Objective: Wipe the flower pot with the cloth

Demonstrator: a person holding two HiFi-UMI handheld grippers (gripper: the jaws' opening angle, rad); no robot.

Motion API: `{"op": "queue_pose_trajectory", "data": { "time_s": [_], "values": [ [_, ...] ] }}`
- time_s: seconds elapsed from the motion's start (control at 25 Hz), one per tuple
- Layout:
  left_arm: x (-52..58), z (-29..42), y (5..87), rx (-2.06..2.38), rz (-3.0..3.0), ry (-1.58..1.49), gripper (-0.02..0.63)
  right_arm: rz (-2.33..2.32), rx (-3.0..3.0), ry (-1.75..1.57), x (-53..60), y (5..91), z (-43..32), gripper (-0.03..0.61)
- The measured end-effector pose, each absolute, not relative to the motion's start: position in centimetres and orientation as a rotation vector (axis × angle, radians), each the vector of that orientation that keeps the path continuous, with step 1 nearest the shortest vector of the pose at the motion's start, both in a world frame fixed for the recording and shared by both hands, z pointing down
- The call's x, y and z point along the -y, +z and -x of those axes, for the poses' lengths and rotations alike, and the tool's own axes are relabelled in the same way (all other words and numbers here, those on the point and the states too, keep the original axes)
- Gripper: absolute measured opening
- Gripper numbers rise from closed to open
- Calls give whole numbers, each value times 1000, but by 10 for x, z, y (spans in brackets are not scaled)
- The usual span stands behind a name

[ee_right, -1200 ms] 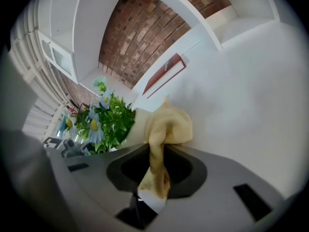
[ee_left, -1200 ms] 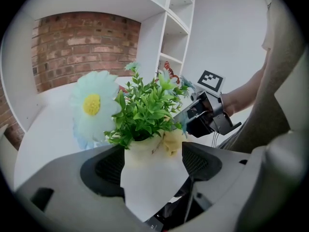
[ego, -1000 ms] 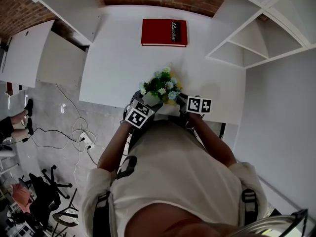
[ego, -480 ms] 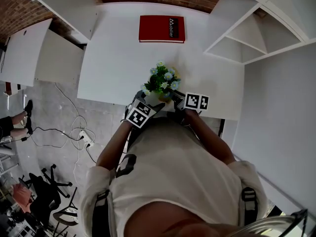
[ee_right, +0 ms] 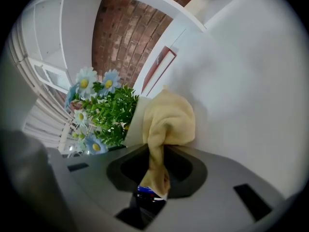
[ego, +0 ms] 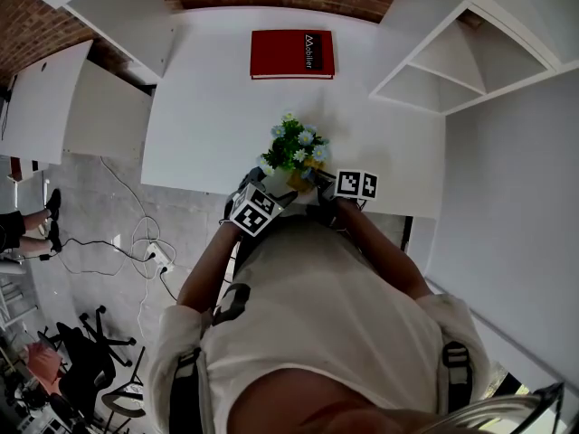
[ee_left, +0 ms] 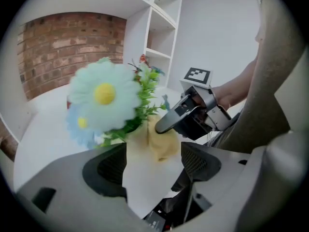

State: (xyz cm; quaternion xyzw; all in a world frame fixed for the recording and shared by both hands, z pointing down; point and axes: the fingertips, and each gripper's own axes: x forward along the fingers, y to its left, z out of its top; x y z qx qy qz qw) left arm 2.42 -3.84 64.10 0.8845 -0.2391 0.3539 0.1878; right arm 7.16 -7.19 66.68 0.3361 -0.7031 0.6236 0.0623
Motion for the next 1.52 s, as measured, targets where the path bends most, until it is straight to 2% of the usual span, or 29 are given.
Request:
{"op": "queue_pose_trajectory", "data": {
  "time_s": [0.2, 0.32, 0.52, 1.12, 1.52],
  "values": [
    [74, 19, 627, 759, -2493, 986, 359, -981, 2138, 1838, 72, 656, -73, 95],
    [93, 5, 608, 702, -2587, 949, 359, -943, 2226, 1786, 79, 630, -71, 95],
    [95, -13, 621, 625, -2615, 970, 359, -895, 2347, 1717, 90, 599, -60, 96],
    [74, -27, 623, 724, -2610, 937, 359, -1007, 2158, 1814, 80, 664, -64, 95],
    [77, -11, 608, 723, -2577, 913, 359, -984, 2189, 1792, 80, 658, -66, 97]
  ]
}}
